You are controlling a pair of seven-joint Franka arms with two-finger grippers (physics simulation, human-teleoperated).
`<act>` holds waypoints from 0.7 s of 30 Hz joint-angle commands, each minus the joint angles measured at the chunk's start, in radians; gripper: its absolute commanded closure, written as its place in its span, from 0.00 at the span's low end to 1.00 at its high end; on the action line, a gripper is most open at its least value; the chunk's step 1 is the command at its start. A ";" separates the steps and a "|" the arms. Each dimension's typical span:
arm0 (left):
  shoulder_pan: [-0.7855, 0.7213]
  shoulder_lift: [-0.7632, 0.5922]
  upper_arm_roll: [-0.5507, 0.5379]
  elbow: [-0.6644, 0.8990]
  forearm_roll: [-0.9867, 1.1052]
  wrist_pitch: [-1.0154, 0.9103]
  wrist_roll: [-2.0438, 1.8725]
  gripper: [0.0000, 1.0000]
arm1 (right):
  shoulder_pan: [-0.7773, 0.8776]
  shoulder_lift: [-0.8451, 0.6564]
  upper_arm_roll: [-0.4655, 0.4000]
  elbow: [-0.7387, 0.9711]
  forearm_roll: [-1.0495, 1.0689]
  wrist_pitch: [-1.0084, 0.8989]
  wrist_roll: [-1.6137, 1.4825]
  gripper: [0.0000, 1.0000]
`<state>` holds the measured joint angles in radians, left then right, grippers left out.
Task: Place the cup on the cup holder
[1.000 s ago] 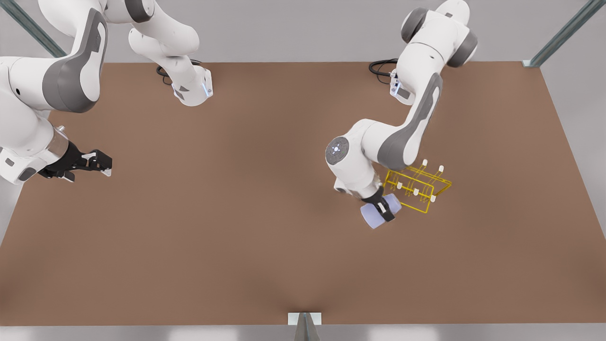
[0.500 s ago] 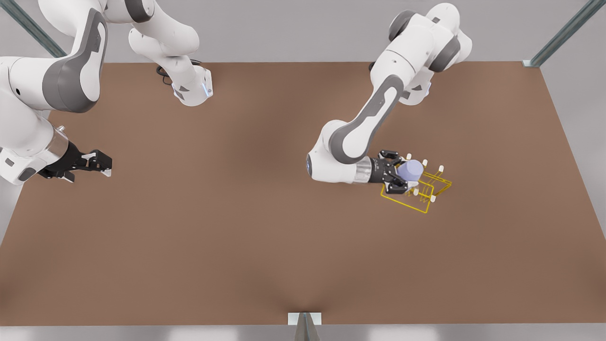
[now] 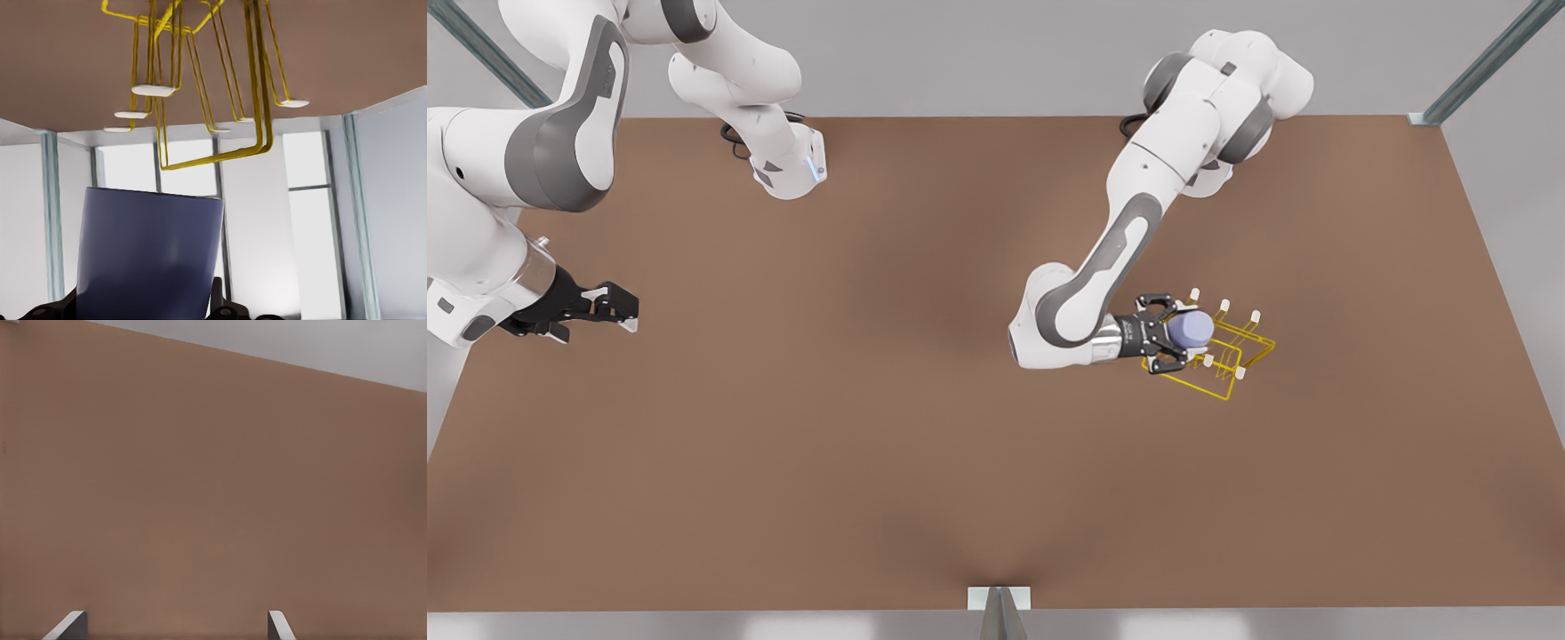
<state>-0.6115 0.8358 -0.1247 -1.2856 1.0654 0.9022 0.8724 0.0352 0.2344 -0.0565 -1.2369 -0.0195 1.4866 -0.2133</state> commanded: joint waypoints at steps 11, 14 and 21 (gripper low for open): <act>0.015 0.032 0.016 0.000 -0.028 0.020 -0.059 0.29 | -0.001 -0.003 0.000 0.001 0.001 0.000 0.000 0.00; 0.024 0.042 0.016 0.000 -0.028 0.021 -0.066 0.29 | -0.001 -0.003 0.000 0.000 0.001 0.000 0.000 0.00; 0.026 0.055 0.022 -0.001 -0.028 0.026 -0.078 0.00 | -0.001 -0.001 0.000 0.001 0.003 0.000 0.000 0.00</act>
<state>-0.5860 0.8921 -0.1032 -1.2870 1.0381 0.9306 0.8286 0.0340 0.2343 -0.0565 -1.2366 -0.0189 1.4870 -0.2132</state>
